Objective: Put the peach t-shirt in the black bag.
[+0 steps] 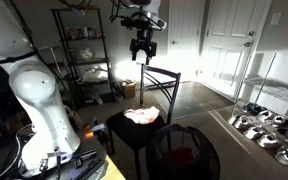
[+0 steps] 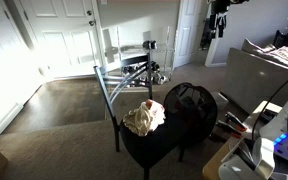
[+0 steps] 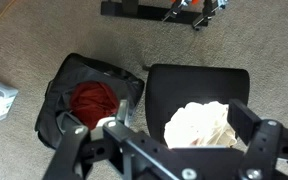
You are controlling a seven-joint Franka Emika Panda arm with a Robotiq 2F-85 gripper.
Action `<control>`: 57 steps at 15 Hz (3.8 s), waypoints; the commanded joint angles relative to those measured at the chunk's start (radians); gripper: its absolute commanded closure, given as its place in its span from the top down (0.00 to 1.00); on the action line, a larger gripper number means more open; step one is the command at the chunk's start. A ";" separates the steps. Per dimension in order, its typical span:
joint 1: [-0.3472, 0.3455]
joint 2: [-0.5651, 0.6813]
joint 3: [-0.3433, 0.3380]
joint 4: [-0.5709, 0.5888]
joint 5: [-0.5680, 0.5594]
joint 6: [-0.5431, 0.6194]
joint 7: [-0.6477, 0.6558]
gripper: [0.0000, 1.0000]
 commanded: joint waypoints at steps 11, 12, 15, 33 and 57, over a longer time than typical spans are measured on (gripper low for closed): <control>0.077 0.233 0.159 0.236 -0.039 0.148 0.091 1.00; 0.086 0.270 0.172 0.278 -0.046 0.154 0.086 1.00; 0.102 0.366 0.195 0.372 -0.061 0.180 0.044 1.00; 0.081 0.612 0.215 0.509 -0.020 0.291 -0.033 1.00; -0.282 0.774 0.694 0.019 0.240 1.311 -0.334 1.00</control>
